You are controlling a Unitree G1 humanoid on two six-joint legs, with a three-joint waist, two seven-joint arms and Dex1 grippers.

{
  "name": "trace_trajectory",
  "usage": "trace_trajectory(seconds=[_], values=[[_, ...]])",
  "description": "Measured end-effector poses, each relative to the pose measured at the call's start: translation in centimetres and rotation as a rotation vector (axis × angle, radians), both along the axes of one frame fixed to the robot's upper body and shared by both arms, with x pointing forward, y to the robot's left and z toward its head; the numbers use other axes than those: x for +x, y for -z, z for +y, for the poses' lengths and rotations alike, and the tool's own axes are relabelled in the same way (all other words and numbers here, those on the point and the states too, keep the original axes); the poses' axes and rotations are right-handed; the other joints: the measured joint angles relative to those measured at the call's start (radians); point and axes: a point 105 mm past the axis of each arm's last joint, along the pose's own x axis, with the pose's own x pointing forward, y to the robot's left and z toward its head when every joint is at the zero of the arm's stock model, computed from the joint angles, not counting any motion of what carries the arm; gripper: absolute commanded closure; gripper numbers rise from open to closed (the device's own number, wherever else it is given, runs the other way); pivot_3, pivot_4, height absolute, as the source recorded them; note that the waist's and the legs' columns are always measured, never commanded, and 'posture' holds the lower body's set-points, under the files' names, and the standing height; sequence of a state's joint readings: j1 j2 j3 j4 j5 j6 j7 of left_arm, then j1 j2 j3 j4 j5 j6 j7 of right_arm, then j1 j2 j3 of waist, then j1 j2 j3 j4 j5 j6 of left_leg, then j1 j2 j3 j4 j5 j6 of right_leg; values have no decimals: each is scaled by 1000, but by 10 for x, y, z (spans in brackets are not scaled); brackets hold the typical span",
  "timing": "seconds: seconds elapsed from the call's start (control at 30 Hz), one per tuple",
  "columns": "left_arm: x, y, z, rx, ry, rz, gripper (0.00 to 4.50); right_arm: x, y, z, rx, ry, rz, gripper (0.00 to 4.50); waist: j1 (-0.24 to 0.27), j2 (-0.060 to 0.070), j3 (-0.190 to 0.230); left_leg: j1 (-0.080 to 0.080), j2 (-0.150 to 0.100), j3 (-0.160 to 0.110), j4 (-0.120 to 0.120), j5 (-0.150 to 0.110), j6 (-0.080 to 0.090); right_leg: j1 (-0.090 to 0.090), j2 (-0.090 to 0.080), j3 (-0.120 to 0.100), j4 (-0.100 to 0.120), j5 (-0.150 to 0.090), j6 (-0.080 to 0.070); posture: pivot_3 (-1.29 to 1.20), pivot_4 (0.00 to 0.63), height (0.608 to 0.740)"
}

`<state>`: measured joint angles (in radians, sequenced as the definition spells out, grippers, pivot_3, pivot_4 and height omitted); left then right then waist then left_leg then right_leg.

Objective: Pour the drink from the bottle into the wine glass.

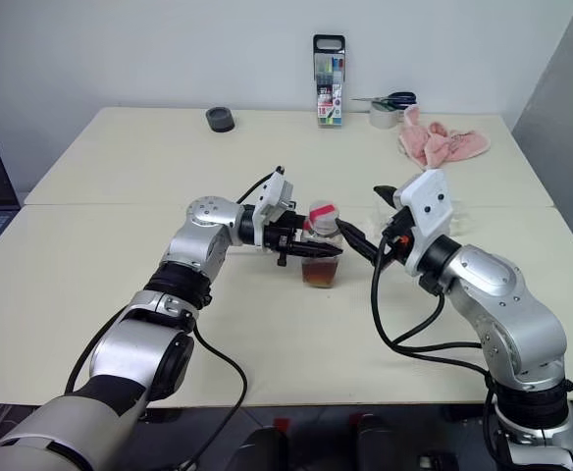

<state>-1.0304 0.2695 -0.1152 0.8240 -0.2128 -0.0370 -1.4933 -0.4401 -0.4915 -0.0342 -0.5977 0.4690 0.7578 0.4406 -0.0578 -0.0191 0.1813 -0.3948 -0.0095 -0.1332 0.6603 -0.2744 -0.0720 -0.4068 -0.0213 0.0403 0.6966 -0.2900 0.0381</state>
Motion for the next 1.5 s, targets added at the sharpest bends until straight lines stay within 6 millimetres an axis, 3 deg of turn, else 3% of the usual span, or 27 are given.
trace_trajectory(seconds=[0.67, 1.5], values=[[1, 1, -1, -4, -6, -5, 2829, -5, 8, 15, -31, -57, 12, 210, 0, 0, 0, 0, 0, 0, 0, 0, 0, 0, 0, 0, 0, 0, 0, 0, 150, 740], [0, 1, -1, -2, 1, -5, 2829, 4, 1, 23, -5, -38, -28, 210, 0, 0, 0, 0, 0, 0, 0, 0, 0, 0, 0, 0, 0, 0, 0, 0, 150, 740]])
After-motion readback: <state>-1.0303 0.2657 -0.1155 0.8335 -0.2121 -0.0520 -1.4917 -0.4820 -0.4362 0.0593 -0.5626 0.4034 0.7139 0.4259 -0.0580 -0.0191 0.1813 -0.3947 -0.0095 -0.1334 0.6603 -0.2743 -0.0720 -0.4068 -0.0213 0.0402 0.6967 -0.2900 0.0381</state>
